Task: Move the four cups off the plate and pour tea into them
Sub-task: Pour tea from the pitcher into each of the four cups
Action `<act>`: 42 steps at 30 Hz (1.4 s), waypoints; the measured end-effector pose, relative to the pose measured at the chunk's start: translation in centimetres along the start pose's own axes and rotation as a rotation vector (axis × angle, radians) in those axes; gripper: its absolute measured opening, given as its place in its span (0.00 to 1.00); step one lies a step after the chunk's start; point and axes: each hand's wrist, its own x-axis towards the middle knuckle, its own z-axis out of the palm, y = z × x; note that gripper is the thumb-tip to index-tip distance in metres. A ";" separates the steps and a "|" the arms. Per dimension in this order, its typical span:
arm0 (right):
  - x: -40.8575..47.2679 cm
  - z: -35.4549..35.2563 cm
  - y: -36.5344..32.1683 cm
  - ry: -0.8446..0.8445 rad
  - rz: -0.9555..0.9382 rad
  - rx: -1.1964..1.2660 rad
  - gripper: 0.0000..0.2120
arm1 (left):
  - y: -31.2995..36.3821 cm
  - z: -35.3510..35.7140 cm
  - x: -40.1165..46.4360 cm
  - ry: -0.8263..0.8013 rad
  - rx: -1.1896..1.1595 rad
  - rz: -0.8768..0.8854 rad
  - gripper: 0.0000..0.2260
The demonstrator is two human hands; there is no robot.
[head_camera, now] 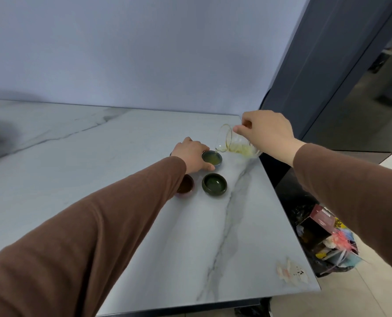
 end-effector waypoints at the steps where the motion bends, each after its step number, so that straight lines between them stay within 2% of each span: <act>1: -0.2 0.3 0.5 -0.024 0.067 0.059 0.16 | 0.1 -0.2 -0.2 0.006 0.019 0.017 0.34; 4: -1.0 0.9 1.6 -0.080 0.212 0.224 0.19 | 0.4 -0.8 -1.4 0.057 -0.017 0.048 0.35; 6: -1.5 1.0 2.1 -0.094 0.251 0.309 0.21 | 0.3 -1.1 -2.3 0.121 -0.087 0.065 0.32; 10: -2.7 0.1 2.3 -0.116 0.231 0.370 0.20 | 0.3 -1.4 -4.6 0.219 -0.099 0.112 0.24; 14: -3.5 -1.1 2.0 -0.143 0.161 0.367 0.18 | 0.7 -0.8 -6.9 0.203 -0.033 0.135 0.23; 23: -4.8 -2.5 1.0 -0.178 0.016 0.160 0.17 | 1.4 1.0 -9.0 0.094 0.003 0.096 0.31; 32: -5.7 -3.1 -0.7 -0.168 -0.116 0.003 0.19 | 1.4 1.6 -8.9 0.071 -0.031 0.060 0.27; 42: -6.3 -3.5 -3.5 -0.125 -0.260 -0.149 0.15 | 1.2 1.7 -8.8 0.068 -0.041 0.054 0.27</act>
